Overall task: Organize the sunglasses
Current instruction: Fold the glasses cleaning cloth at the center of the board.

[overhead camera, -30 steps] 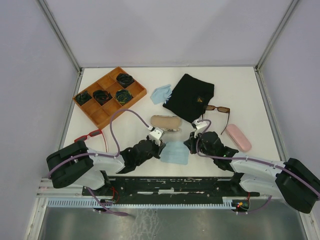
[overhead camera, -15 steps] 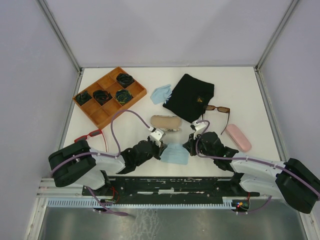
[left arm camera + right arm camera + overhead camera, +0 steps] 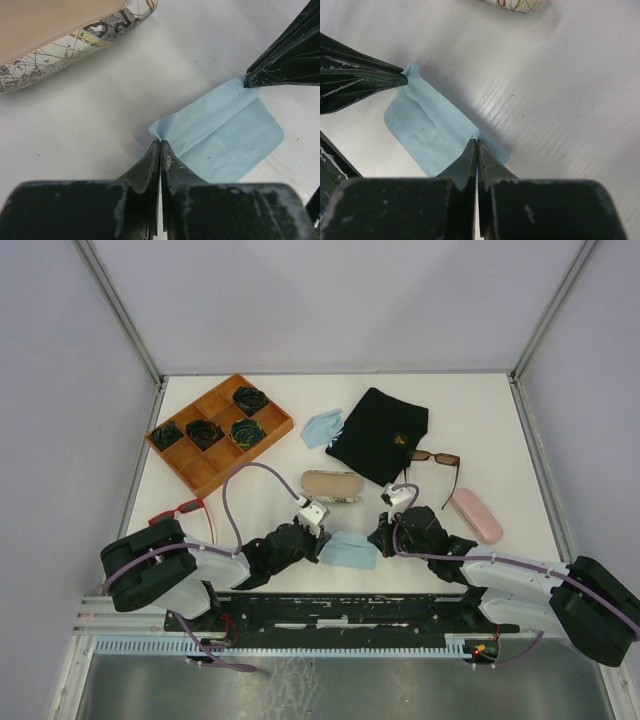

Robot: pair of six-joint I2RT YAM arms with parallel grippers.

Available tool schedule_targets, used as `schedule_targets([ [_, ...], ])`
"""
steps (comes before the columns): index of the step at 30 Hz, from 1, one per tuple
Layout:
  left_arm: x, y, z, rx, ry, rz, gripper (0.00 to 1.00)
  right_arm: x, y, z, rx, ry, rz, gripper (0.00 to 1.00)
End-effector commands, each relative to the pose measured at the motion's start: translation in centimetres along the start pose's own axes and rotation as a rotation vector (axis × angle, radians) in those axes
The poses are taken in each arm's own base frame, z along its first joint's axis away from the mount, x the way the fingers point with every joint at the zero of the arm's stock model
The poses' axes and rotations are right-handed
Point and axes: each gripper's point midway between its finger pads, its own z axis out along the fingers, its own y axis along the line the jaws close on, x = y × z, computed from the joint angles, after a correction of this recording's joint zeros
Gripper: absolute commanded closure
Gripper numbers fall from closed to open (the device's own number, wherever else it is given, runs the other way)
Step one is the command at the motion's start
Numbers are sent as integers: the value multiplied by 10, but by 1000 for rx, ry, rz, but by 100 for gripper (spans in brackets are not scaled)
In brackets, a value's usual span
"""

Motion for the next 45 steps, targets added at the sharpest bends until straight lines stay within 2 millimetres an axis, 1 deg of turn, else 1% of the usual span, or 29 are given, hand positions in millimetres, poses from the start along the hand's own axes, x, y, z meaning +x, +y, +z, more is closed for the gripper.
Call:
schedule_targets([
  [1, -9, 0, 1, -7, -45, -34, 92, 1, 4, 0, -27, -2, 16, 100],
  [12, 0, -3, -1, 17, -12, -52, 85, 14, 8, -1, -52, 53, 37, 100],
  [17, 1, -6, -2, 29, -7, -56, 84, 15, 9, -4, -57, 59, 43, 100],
  [25, 3, -8, -5, 39, -3, -82, 81, 22, 10, -7, -65, 84, 45, 100],
  [31, 2, -10, -9, 51, -9, -115, 79, 18, 19, -8, -123, 60, 24, 100],
  [36, 5, -7, -12, 37, -9, -147, 73, 13, 27, -10, -182, 15, 1, 99],
  [41, 0, -7, -15, 33, -27, -185, 69, 5, 33, -12, -219, -24, -46, 98],
  [45, -8, -5, -19, 22, -56, -217, 68, 4, 35, -12, -229, -11, -83, 96],
])
